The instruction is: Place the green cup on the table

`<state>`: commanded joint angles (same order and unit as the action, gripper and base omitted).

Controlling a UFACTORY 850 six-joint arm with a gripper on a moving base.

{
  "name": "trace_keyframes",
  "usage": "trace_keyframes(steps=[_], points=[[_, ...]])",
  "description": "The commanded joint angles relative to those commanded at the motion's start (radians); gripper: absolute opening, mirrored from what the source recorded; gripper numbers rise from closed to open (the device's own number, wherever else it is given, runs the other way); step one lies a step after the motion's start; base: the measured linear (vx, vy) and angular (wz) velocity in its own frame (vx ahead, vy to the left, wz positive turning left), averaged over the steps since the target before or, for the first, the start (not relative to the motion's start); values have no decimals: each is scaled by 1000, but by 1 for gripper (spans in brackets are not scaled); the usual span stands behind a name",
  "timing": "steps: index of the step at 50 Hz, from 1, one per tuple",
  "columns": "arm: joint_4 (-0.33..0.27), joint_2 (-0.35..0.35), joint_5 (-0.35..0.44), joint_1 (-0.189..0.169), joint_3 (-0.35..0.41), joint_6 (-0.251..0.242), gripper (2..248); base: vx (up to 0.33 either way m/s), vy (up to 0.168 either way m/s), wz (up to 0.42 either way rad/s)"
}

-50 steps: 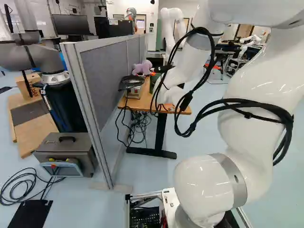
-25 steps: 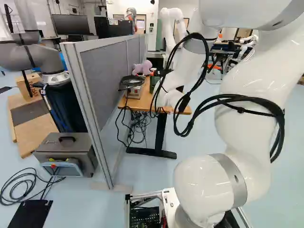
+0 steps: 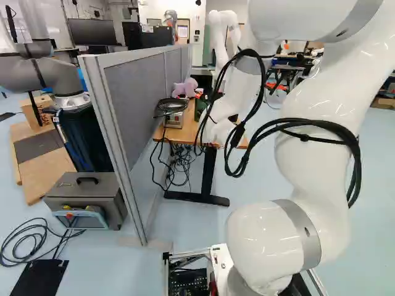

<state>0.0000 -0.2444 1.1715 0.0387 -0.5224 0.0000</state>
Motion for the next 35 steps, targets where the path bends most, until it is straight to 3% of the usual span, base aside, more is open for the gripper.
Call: trace_keyframes(steps=[35], points=[[0, -216, 13, 57, -172, 0, 125, 0, 0, 0]])
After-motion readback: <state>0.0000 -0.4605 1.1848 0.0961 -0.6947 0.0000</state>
